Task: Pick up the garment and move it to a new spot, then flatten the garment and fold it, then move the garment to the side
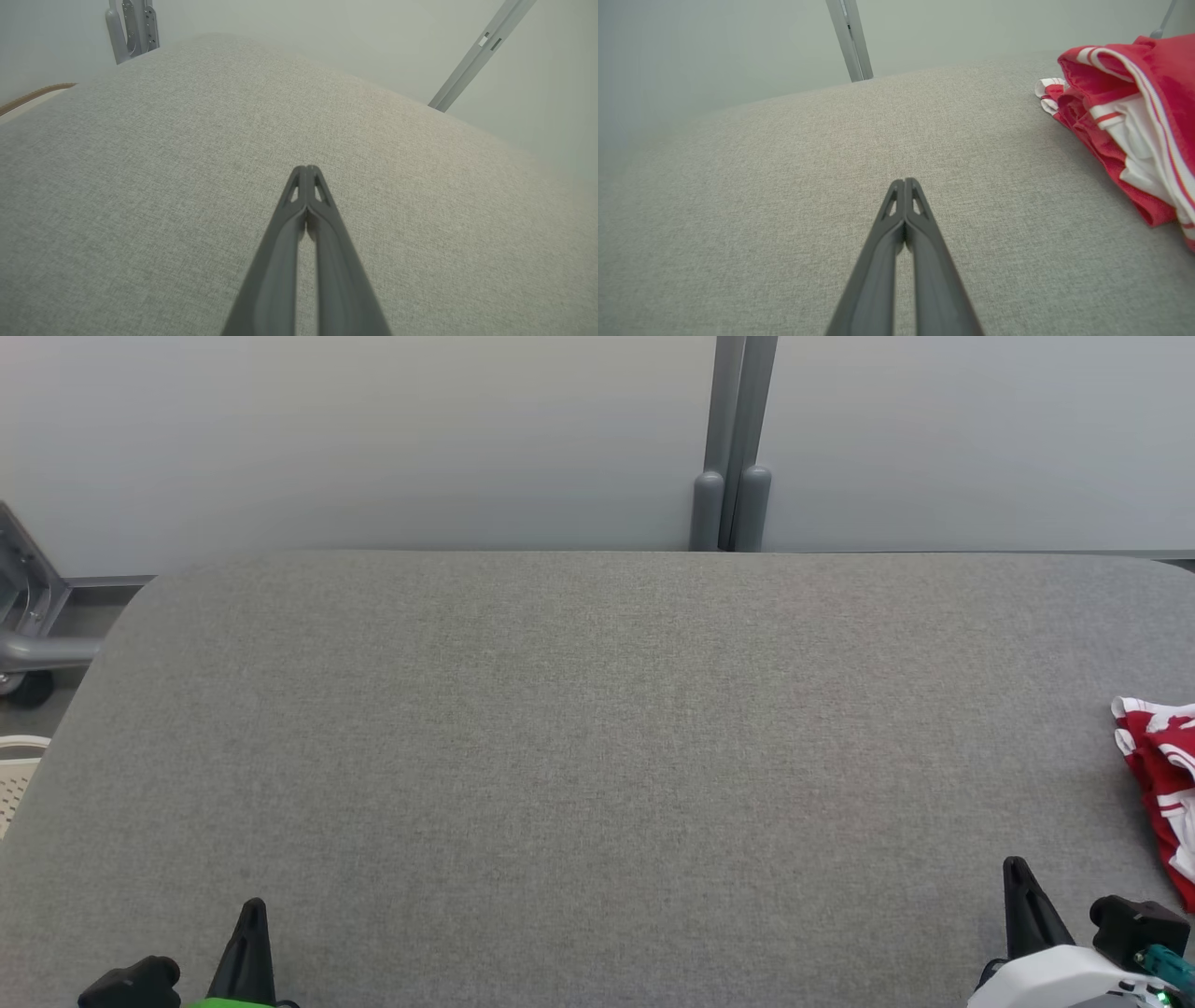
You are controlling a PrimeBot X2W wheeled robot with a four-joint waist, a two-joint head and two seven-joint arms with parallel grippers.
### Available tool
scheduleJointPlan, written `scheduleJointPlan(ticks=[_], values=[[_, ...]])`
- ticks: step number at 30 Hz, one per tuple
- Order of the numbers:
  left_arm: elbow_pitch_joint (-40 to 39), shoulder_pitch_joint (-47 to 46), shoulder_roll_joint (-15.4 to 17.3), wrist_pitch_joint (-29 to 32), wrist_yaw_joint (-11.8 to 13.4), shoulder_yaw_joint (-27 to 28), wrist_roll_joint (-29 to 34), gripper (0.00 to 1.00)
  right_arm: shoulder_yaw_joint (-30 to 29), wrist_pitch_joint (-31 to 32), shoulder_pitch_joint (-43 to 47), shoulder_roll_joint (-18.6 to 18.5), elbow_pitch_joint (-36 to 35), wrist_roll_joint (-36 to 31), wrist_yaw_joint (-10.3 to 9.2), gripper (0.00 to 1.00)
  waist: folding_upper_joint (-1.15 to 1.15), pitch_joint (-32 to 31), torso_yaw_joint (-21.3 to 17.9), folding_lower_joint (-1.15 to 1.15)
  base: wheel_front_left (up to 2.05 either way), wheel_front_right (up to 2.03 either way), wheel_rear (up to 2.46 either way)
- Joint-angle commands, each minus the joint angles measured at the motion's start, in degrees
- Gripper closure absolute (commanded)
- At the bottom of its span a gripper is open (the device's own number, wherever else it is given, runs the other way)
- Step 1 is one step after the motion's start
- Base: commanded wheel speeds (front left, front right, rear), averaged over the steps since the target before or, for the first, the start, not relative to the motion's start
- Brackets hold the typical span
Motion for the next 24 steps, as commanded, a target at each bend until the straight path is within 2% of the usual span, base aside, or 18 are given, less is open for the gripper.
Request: scheduleJointPlan(ticks=[1, 24], values=[[-1.15, -1.52, 0.13, 0.62, -0.34, 0.95, -2.03, 1.00, 0.16, 0.48, -1.79, -0.51, -1.25, 3.03, 0.00, 1.00, 0.04, 0.03, -0.07, 0.00, 0.00, 0.00, 0.00], [-2.49, -4.18, -3.06, 5.99, -2.55, 5.26, -18.31, 1.00, 1.75, 5.51, -4.06, -0.80, -2.90, 26.98, 0.00, 1.00, 0.12, 0.44, -1.16, 0.00, 0.00, 0.00, 0.00]])
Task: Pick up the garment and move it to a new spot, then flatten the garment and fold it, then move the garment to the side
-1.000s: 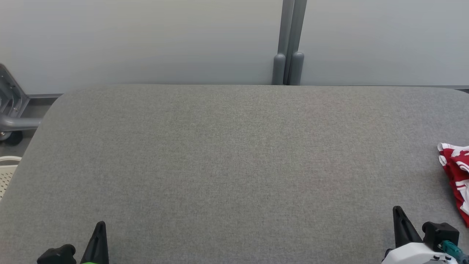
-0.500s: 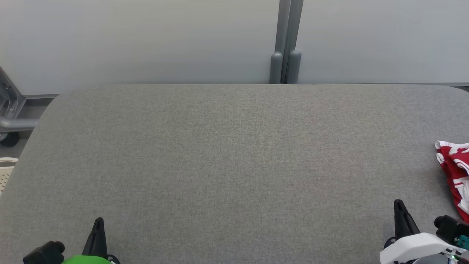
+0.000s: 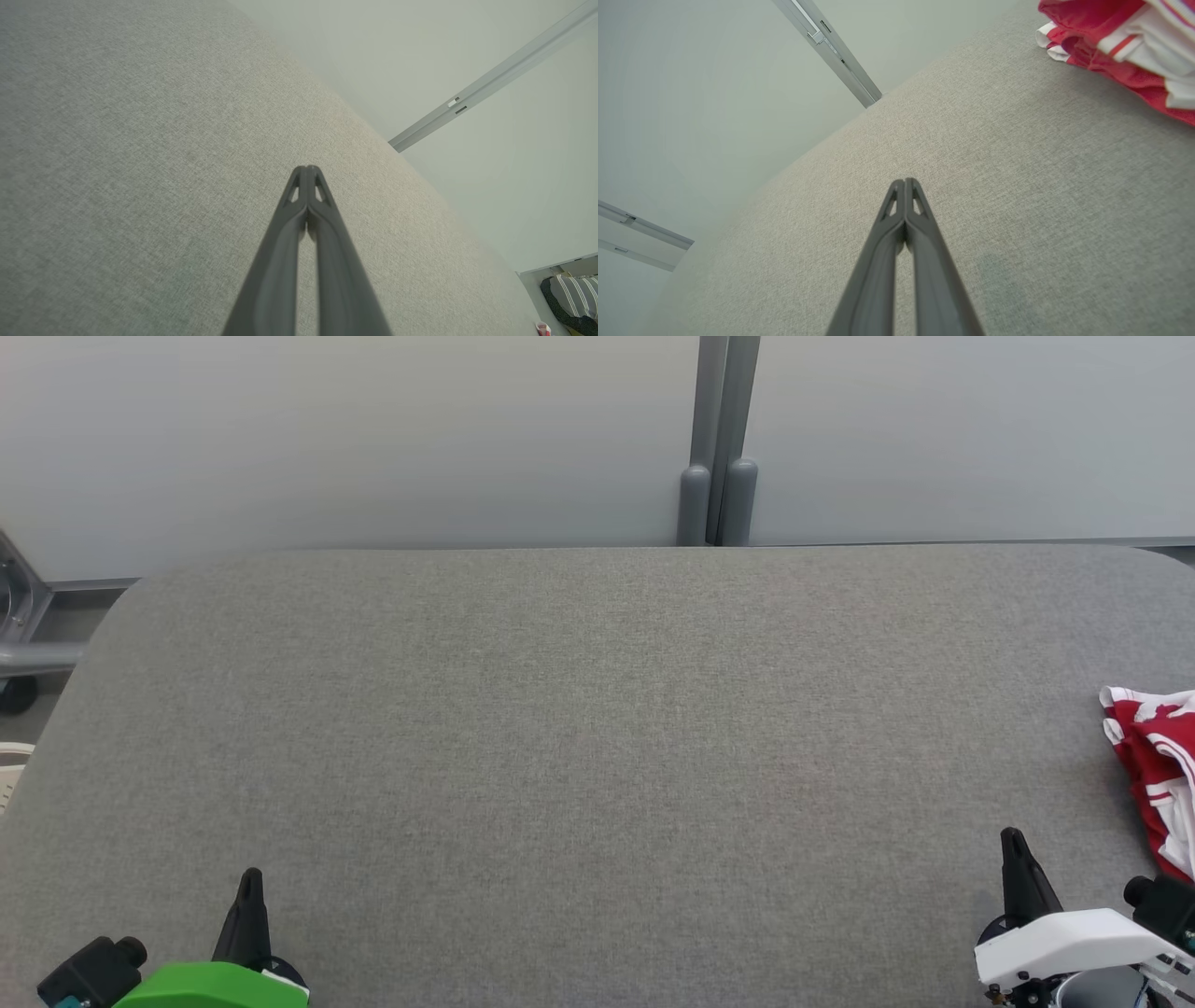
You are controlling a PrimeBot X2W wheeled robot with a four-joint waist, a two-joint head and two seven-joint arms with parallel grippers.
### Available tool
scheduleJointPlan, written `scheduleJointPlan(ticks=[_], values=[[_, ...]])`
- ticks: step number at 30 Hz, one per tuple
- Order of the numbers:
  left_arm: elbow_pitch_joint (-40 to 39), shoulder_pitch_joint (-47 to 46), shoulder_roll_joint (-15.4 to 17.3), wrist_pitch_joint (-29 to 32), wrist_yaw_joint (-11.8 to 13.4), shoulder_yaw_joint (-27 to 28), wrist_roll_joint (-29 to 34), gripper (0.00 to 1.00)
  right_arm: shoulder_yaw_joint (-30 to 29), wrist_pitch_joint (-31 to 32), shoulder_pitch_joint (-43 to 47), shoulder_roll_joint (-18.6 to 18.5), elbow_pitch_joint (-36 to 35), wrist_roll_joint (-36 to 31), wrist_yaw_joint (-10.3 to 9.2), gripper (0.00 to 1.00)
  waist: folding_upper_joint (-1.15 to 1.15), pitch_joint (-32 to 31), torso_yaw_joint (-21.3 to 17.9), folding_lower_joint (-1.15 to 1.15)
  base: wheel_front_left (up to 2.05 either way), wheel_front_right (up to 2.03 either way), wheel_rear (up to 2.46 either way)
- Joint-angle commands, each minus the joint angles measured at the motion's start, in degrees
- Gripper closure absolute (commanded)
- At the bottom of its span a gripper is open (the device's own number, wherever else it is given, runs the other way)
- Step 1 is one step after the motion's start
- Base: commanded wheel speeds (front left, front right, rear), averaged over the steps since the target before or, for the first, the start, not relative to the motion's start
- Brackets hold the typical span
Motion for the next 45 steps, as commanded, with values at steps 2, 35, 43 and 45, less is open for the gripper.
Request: scheduleJointPlan(ticks=[2, 35, 43, 45], values=[[-0.99, -1.95, -0.05, 0.69, -0.61, 1.06, -2.32, 1.00, 0.14, 0.69, -1.82, -0.54, -1.11, 3.48, 0.01, 1.00, 0.13, 0.05, -0.13, 0.00, 0.00, 0.00, 0.00], [-2.25, -4.62, -3.37, 6.26, -2.88, 5.46, -18.92, 1.00, 1.38, 6.27, -4.38, -0.83, -2.34, 27.86, 0.01, 1.00, 0.25, 0.61, -1.65, 0.00, 0.00, 0.00, 0.00], [-2.52, -5.19, -4.10, 7.39, -3.35, 6.44, -22.37, 1.00, 1.61, 7.42, -4.96, -0.89, -2.56, 32.95, 0.01, 1.00, 0.28, 0.75, -2.03, 0.00, 0.00, 0.00, 0.00], [-2.60, -5.36, -4.29, 7.69, -3.48, 6.64, -23.25, 1.00, 1.67, 7.73, -5.07, -0.91, -2.61, 34.18, 0.01, 1.00, 0.29, 0.78, -2.12, 0.00, 0.00, 0.00, 0.00]])
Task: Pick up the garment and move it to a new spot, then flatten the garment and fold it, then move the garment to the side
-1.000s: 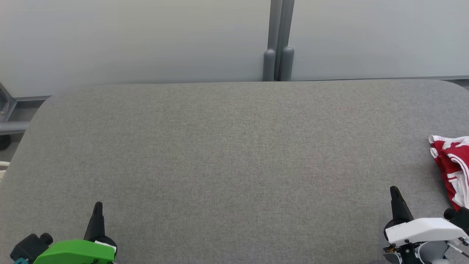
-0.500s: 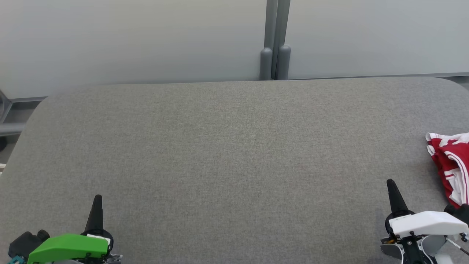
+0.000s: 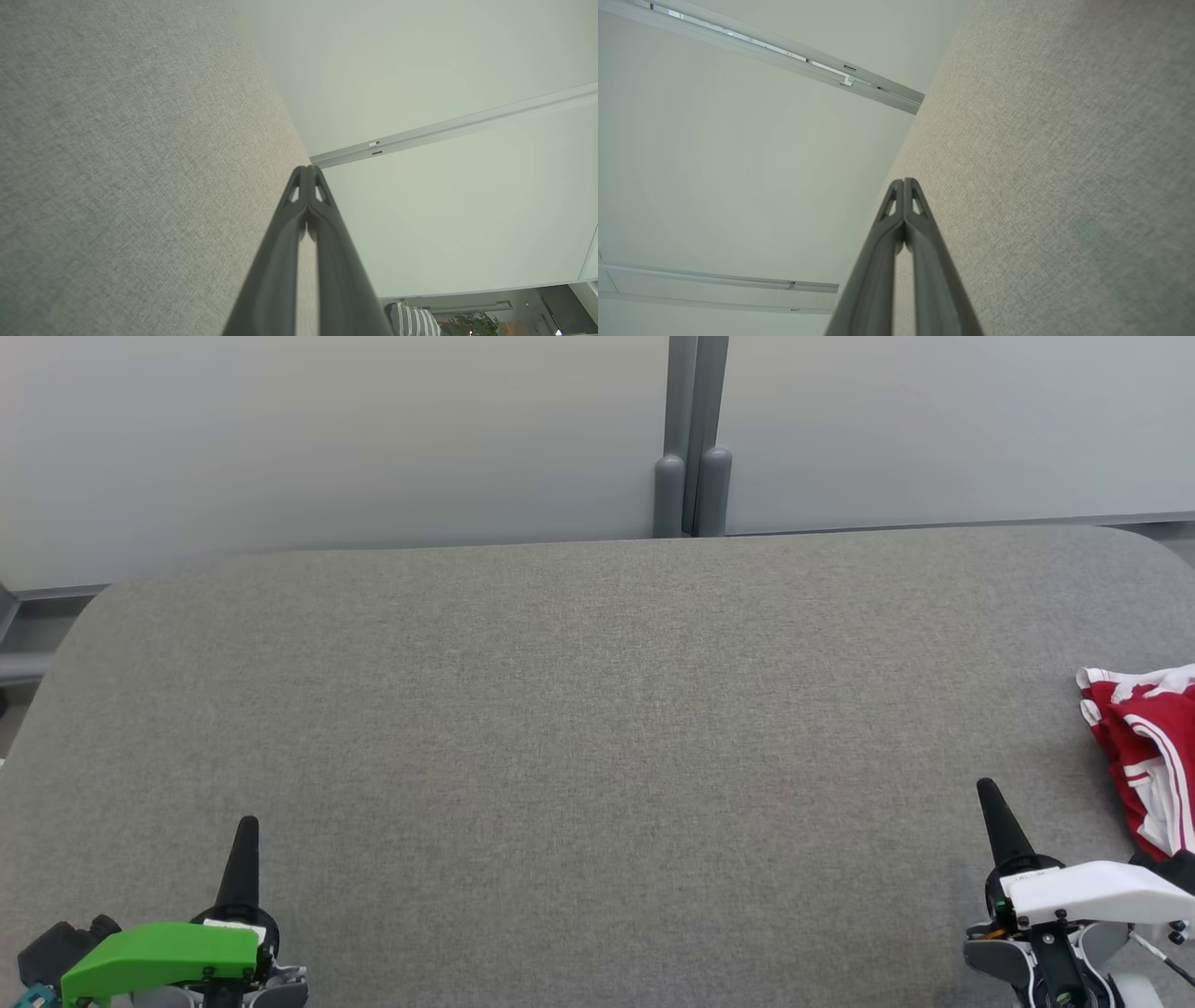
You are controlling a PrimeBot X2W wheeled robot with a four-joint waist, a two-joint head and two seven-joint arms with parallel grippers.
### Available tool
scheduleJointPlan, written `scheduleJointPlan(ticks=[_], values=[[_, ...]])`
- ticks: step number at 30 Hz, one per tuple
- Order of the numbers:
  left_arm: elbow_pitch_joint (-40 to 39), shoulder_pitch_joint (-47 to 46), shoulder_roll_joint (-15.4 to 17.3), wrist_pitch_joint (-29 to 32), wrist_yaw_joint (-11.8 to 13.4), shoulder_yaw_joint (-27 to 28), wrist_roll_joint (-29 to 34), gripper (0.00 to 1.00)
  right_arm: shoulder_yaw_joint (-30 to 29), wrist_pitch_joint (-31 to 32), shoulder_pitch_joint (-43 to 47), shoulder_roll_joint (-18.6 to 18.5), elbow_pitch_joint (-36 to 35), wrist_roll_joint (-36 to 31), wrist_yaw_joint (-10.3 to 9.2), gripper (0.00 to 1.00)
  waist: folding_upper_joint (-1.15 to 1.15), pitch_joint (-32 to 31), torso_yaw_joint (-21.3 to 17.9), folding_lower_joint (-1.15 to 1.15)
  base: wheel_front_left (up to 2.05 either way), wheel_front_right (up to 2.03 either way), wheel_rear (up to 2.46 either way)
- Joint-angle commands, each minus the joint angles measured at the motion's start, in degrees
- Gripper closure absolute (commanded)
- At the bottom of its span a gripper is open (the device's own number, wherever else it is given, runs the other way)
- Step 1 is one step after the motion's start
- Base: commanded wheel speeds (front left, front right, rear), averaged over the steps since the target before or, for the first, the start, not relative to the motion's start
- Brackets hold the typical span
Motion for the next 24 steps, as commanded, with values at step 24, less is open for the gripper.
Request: scheduleJointPlan(ticks=[24], values=[[-1.19, -2.86, -1.83, 3.01, -1.58, 2.67, -9.45, 1.00, 0.68, 3.12, -2.32, -0.55, -1.16, 13.51, 0.02, 1.00, 0.37, 0.41, -1.11, 0.00, 0.00, 0.00, 0.00]])
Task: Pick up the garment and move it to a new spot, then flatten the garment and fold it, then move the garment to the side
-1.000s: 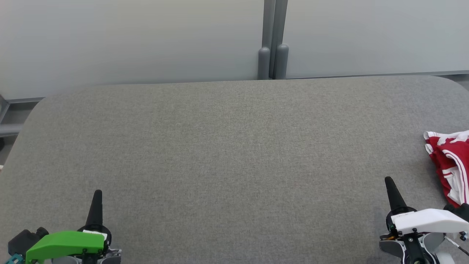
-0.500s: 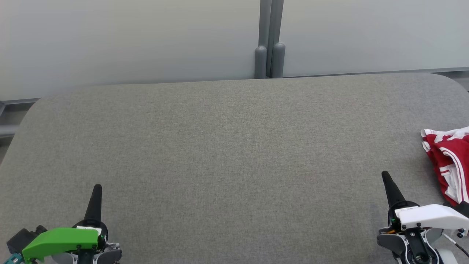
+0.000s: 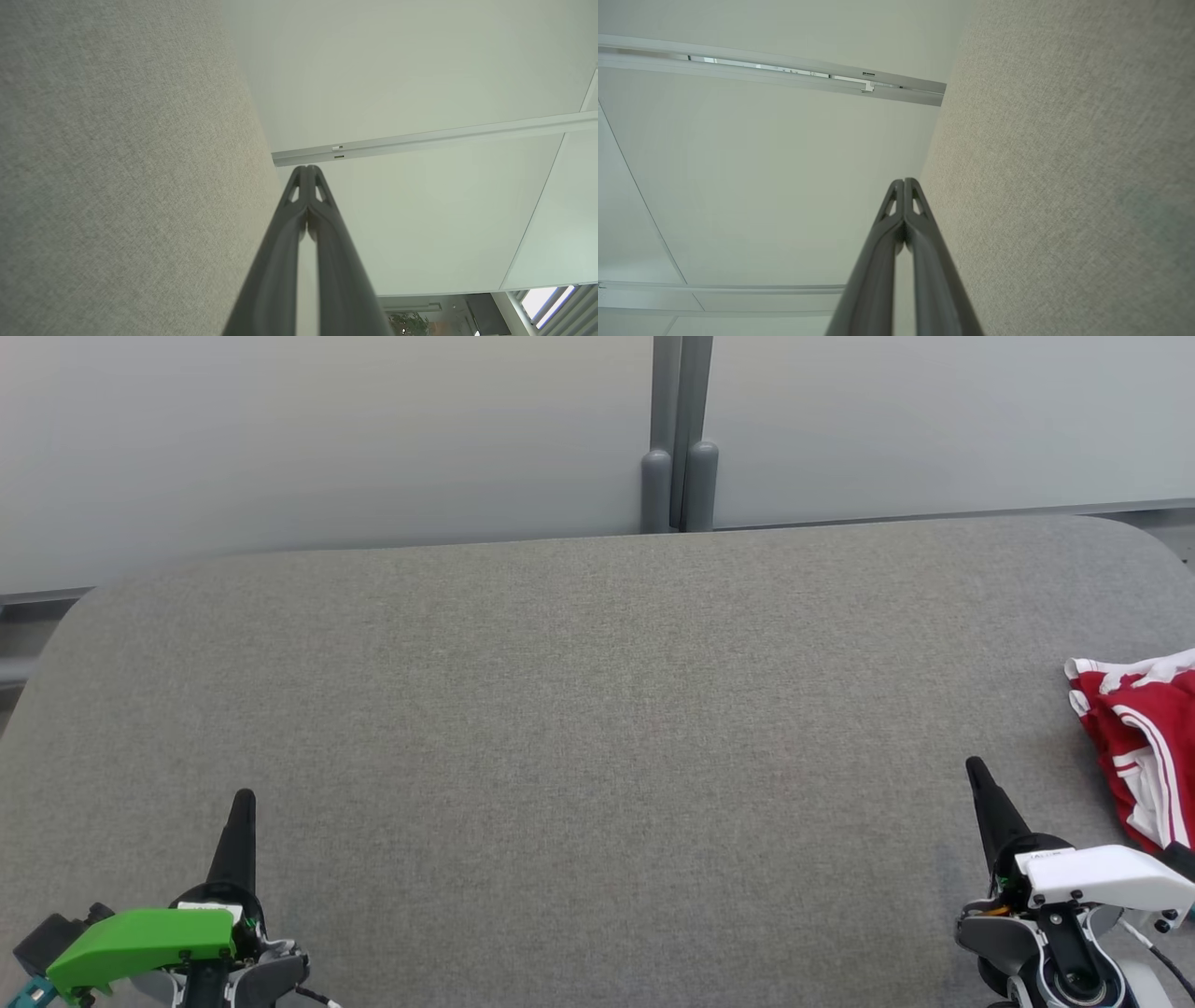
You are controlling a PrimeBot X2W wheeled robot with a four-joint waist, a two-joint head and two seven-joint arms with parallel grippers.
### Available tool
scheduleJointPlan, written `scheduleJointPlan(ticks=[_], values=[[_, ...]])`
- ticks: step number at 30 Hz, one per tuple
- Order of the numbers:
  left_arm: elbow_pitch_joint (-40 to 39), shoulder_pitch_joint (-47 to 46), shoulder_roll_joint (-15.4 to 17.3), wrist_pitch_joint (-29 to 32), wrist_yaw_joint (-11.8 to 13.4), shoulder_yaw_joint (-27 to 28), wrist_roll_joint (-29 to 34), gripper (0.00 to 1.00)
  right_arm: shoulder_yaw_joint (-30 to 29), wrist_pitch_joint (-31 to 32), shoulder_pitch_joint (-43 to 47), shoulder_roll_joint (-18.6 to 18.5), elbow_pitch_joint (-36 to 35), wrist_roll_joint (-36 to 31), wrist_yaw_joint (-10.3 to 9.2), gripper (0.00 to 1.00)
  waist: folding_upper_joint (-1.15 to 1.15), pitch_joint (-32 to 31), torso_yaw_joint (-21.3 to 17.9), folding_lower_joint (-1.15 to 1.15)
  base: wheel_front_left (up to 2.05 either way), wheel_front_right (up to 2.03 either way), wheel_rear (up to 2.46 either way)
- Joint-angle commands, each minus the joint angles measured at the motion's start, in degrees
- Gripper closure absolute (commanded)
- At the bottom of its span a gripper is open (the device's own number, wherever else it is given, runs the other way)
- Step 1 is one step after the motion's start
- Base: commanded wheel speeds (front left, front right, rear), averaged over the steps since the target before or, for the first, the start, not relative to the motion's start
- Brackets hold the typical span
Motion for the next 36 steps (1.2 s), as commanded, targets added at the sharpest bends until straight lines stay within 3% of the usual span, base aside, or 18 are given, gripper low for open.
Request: scheduleJointPlan(ticks=[1, 23, 36], values=[[-0.34, -1.35, -0.21, 0.35, -0.33, 0.37, -1.19, 1.00, 0.12, 0.45, -0.79, -0.40, -0.47, 1.49, 0.02, 1.00, 0.37, 0.03, -0.08, 0.00, 0.00, 0.00, 0.00], [-0.85, -2.40, -1.63, 2.67, -1.40, 2.22, -8.23, 1.00, 0.67, 2.82, -1.84, -0.49, -0.92, 11.88, 0.02, 1.00, 0.46, 0.43, -1.17, 0.00, 0.00, 0.00, 0.00], [-0.83, -2.22, -1.57, 2.65, -1.39, 2.16, -8.09, 1.00, 0.65, 2.78, -1.83, -0.48, -0.92, 11.64, 0.03, 1.00, 0.46, 0.43, -1.17, 0.00, 0.00, 0.00, 0.00]])
